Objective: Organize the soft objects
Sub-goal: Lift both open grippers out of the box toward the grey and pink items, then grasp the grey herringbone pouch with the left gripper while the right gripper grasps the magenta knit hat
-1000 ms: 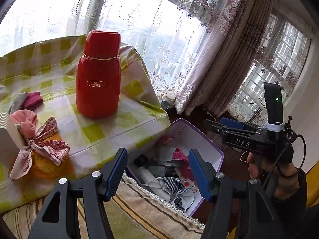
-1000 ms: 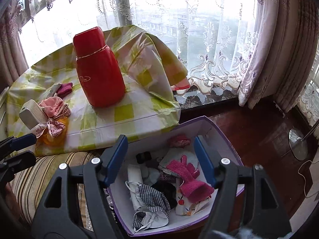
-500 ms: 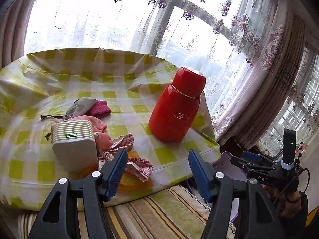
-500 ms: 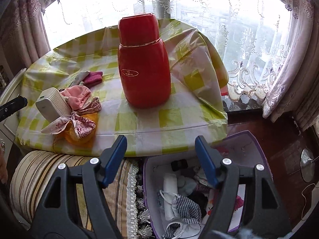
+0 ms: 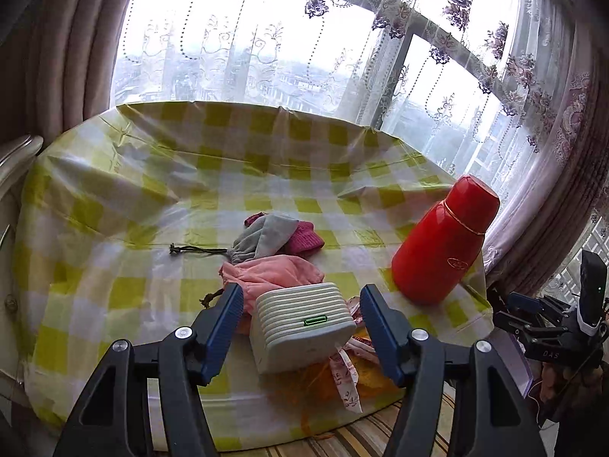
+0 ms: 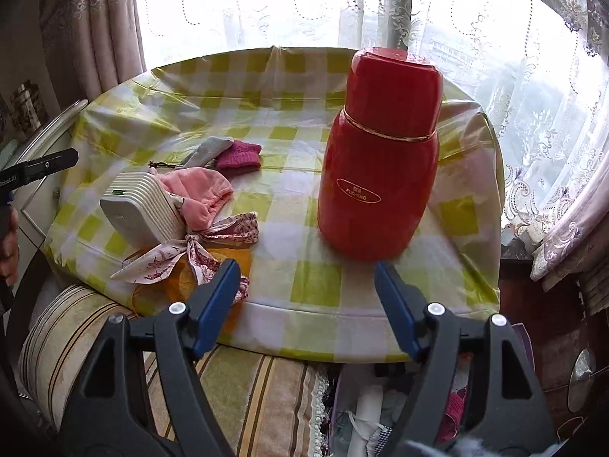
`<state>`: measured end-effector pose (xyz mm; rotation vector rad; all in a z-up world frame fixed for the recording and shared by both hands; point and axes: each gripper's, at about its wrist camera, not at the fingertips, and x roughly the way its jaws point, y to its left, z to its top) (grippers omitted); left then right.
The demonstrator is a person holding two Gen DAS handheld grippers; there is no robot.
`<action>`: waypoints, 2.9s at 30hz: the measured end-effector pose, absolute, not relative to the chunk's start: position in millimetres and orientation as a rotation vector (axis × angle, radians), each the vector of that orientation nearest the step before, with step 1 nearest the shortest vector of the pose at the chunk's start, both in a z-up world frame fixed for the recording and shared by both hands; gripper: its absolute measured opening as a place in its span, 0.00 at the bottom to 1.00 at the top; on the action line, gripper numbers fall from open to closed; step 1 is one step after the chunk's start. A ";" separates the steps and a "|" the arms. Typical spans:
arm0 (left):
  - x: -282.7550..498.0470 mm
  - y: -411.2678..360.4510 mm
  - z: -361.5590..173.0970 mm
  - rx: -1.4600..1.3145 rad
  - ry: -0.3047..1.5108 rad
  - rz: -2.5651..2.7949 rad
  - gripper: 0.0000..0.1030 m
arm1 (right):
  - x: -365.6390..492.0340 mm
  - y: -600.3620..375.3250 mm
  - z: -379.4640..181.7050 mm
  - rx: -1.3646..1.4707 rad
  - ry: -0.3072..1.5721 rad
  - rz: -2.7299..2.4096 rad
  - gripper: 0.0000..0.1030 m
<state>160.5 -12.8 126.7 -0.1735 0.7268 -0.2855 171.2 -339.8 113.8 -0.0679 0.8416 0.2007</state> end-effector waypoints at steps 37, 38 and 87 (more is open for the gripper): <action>393.4 -12.4 -4.3 -0.076 1.070 -0.554 0.69 | 414.9 -209.6 28.0 -0.140 1.030 0.488 0.84; 396.6 -13.2 -8.3 -0.069 1.081 -0.552 0.69 | 418.7 -208.5 23.4 -0.144 1.038 0.492 0.84; 307.1 52.0 75.8 -0.189 0.736 -0.126 0.13 | 379.9 -201.8 70.2 -0.135 0.820 0.369 0.29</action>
